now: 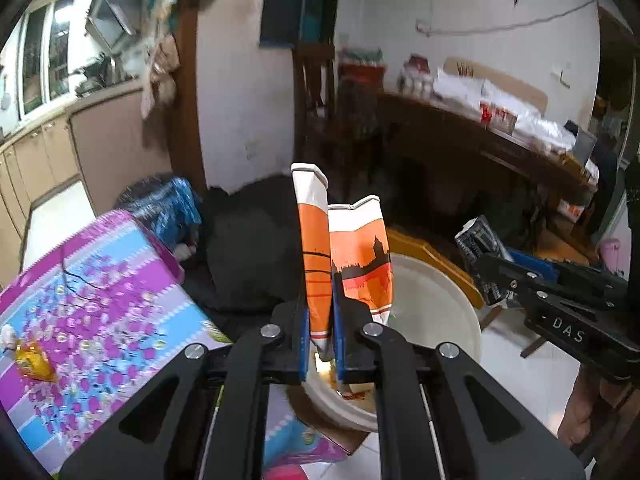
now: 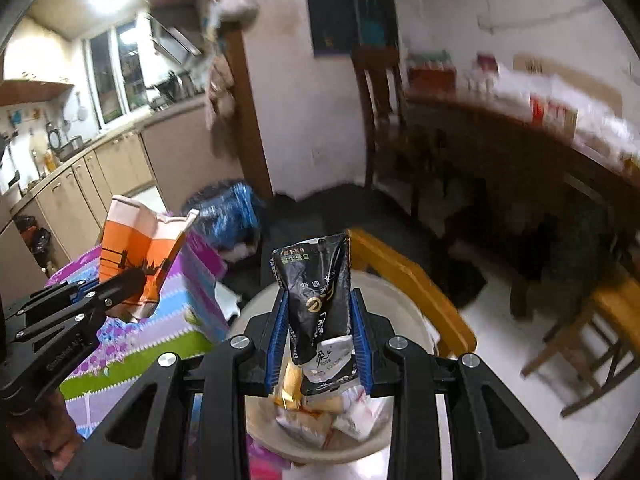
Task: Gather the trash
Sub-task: 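Carry the orange paper bag and black snack bag over the white bucket, then open both tools to drop the paper bag and black snack bag into the bucket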
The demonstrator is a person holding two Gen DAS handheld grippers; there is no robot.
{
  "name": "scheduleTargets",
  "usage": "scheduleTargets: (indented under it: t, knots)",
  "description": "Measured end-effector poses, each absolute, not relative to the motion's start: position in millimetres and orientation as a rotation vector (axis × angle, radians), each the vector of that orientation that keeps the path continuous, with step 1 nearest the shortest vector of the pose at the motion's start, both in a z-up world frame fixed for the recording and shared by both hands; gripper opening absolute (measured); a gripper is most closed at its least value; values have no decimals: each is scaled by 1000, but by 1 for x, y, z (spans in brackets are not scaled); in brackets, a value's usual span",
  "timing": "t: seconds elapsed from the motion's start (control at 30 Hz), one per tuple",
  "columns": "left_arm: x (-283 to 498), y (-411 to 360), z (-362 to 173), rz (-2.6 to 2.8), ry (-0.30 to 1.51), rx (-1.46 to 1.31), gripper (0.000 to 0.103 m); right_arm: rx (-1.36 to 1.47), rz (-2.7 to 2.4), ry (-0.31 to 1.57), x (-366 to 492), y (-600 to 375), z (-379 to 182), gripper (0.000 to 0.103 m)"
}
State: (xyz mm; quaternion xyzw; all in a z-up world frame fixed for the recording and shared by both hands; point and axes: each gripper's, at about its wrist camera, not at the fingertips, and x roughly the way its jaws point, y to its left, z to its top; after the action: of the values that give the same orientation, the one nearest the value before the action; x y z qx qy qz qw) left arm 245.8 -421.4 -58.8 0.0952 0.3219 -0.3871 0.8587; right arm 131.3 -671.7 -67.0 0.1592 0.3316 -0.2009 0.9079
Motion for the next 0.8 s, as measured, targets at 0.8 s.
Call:
scheduleTargets:
  t: [0.8]
  knots:
    - [250,-482,-135,-832,864,295,8,416,-425,856,157,-694,-164,31]
